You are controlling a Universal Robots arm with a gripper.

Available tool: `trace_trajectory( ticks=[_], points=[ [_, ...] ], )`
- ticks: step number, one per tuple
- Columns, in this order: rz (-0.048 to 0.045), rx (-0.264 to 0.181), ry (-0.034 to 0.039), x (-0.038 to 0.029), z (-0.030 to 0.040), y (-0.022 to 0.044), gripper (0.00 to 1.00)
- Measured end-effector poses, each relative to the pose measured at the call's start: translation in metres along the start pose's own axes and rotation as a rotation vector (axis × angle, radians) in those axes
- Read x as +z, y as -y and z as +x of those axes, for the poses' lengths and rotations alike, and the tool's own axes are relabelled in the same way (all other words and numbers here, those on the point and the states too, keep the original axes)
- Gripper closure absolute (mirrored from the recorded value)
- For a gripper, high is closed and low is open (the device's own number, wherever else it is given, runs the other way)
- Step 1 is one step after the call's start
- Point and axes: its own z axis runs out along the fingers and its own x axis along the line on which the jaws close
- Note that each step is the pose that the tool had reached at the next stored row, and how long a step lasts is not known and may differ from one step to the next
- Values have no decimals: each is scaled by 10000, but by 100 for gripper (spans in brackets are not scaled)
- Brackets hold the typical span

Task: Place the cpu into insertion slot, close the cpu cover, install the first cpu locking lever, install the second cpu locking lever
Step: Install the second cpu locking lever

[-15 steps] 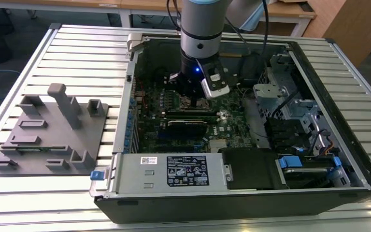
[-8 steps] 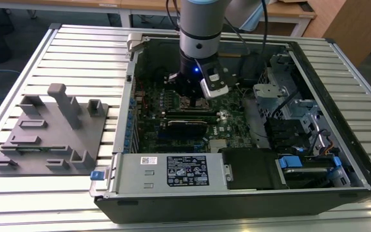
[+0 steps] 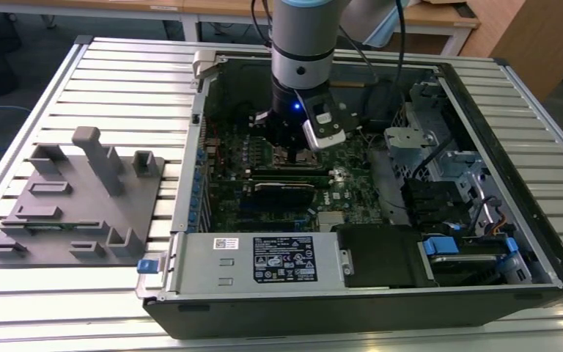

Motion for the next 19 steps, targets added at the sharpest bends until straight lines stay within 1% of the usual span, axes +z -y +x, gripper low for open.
trace_trajectory(
  ticks=[14,16,19],
  points=[
    [1,0,0,11,0,1,90],
    [0,0,0,27,1,1,90],
    [-3,1,2,28,4,2,90]
  ],
)
